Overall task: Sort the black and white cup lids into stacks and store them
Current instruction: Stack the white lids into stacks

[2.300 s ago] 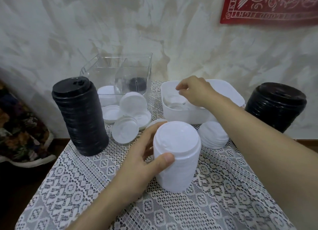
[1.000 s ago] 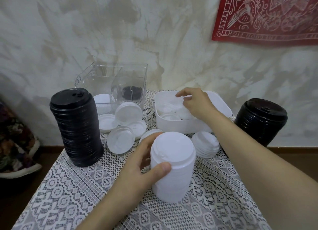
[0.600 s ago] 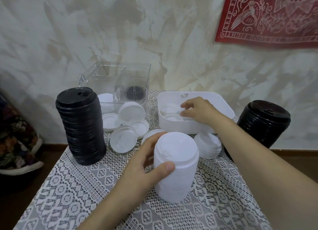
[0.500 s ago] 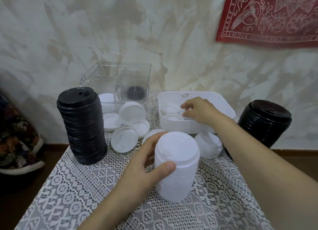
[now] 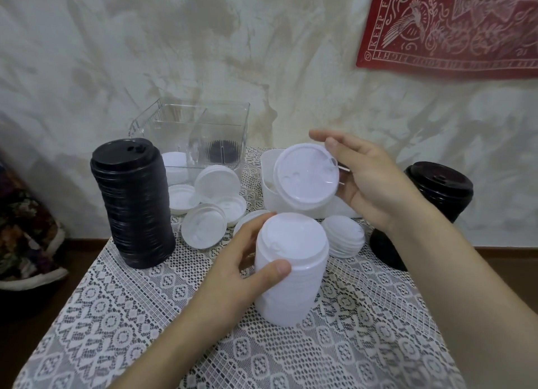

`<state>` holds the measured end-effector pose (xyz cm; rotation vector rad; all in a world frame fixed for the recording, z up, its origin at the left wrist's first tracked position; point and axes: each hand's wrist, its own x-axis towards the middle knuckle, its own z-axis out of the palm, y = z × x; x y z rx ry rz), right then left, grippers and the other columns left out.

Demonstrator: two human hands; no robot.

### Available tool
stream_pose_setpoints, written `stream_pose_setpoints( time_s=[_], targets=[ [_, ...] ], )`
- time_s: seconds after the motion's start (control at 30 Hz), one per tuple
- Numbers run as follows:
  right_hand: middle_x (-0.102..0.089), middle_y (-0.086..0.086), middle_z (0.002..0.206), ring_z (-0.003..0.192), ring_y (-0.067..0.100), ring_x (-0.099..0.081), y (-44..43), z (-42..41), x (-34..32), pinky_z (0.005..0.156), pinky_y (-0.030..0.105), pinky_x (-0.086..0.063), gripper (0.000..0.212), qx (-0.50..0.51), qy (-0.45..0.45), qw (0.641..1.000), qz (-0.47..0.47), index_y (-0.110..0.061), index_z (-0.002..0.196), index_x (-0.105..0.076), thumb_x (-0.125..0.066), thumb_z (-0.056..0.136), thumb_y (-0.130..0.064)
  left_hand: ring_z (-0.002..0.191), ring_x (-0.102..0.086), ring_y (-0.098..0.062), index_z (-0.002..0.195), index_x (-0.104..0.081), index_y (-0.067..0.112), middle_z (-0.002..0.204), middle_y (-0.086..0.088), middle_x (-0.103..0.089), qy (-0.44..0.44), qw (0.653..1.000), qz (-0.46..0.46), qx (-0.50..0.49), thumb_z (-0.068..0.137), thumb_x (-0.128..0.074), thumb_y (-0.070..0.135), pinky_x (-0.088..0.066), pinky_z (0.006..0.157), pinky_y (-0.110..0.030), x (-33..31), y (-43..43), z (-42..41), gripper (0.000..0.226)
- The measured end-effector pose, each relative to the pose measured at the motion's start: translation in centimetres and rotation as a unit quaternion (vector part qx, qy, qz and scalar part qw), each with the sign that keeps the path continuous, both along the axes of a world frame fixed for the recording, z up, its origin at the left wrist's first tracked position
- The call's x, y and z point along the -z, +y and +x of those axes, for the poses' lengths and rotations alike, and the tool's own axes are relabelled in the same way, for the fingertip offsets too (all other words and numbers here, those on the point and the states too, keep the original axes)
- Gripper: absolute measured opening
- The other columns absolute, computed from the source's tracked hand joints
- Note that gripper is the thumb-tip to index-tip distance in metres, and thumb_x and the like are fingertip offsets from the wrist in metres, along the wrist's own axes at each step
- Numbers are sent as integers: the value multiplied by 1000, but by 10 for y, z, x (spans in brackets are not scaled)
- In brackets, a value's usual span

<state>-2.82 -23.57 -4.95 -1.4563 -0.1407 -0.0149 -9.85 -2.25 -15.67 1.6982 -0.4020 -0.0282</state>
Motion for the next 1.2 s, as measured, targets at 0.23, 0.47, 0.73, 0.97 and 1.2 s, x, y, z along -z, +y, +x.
stream_pose_setpoints(
  time_s=[0.23, 0.47, 0.73, 0.97, 1.2],
  targets=[
    [-79, 8, 103, 89, 13, -74, -1, -38, 21, 75, 20, -59, 40, -33, 46, 998, -27, -8, 110, -75, -66, 85, -37, 129, -58, 0, 132, -52, 61, 139, 23, -62, -9, 1000, -1, -3, 72, -76, 61, -46, 105, -32, -1, -1, -1, 64],
    [-73, -11, 125, 119, 10, -68, -18, -59, 19, 104, 30, -52, 58, -111, 1, 967, -230, -28, 132, -63, -82, 78, -35, 131, -57, -2, 132, -51, 64, 140, 21, -61, -22, 1000, 1, 4, 75, -75, 60, -46, 105, -32, -2, -1, -2, 62],
    [-68, -22, 130, 124, -1, -61, -18, -70, 32, 114, 39, -45, 77, -92, -13, 958, -272, -36, 139, -57, -88, 68, -44, 131, -57, -2, 135, -50, 61, 140, 21, -61, -28, 999, 12, 10, 76, -74, 58, -46, 105, -32, -2, -1, -2, 63],
    [-57, -27, 135, 126, -4, -55, 3, -82, 48, 110, 36, -48, 91, -36, -41, 945, -323, -50, 141, -47, -78, 59, -74, 130, -59, -5, 139, -52, 53, 140, 19, -63, -28, 1000, 4, 10, 70, -78, 70, -48, 107, -39, -1, -3, -4, 76],
    [-52, -30, 139, 127, -5, -55, 3, -86, 50, 111, 33, -46, 95, -53, -50, 939, -336, -50, 146, -41, -73, 60, -77, 135, -55, -5, 151, -43, 44, 146, 19, -58, -27, 1000, 5, 5, 66, -75, 80, -44, 114, -45, 2, -2, -4, 97]
  ],
)
